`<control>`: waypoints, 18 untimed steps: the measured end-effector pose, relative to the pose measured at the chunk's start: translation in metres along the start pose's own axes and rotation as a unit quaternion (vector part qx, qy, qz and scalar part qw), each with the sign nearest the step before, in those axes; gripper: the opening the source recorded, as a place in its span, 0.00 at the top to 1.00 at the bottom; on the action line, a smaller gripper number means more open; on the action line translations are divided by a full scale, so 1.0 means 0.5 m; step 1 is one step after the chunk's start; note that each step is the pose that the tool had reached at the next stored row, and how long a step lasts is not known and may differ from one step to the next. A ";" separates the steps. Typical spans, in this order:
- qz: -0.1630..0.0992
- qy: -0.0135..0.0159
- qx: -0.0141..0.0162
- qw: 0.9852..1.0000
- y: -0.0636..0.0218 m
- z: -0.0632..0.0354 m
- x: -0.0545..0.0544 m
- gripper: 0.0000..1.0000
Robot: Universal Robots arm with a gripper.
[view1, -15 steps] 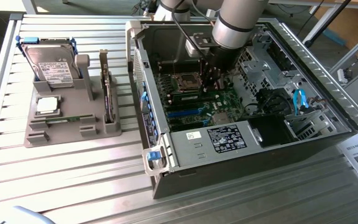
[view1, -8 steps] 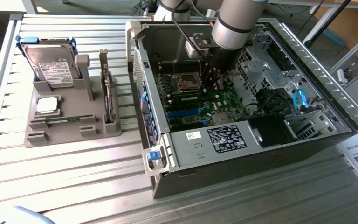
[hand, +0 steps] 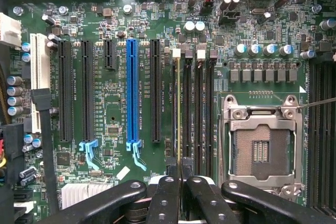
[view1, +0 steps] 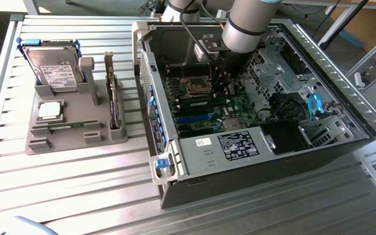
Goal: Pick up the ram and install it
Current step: 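Insert the ram into the slot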
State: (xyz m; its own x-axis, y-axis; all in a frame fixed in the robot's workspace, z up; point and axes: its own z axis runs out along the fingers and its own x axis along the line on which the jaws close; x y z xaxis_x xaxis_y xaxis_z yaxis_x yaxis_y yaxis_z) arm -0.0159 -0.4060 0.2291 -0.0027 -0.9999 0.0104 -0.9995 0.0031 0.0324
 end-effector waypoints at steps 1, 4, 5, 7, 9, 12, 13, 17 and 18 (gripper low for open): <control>0.000 0.000 0.000 1.000 0.000 0.001 0.000 0.88; 0.000 0.000 0.000 1.000 0.000 0.002 0.000 0.88; 0.000 0.000 0.000 1.000 0.000 0.003 0.000 0.88; 0.000 0.000 0.000 1.000 0.000 0.004 0.000 0.88; 0.000 0.000 0.001 1.000 0.000 0.004 0.000 0.88; 0.000 0.000 0.001 1.000 0.000 0.004 0.000 0.88; 0.000 0.000 0.001 1.000 0.000 0.004 0.000 0.88; 0.000 0.000 0.001 1.000 0.000 0.004 0.000 0.88; 0.000 -0.001 0.001 1.000 0.000 0.005 0.000 0.87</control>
State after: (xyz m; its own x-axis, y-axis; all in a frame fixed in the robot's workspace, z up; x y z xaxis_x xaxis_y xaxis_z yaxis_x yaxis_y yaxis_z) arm -0.0160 -0.4058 0.2266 -0.0027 -1.0000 0.0091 -0.9995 0.0029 0.0307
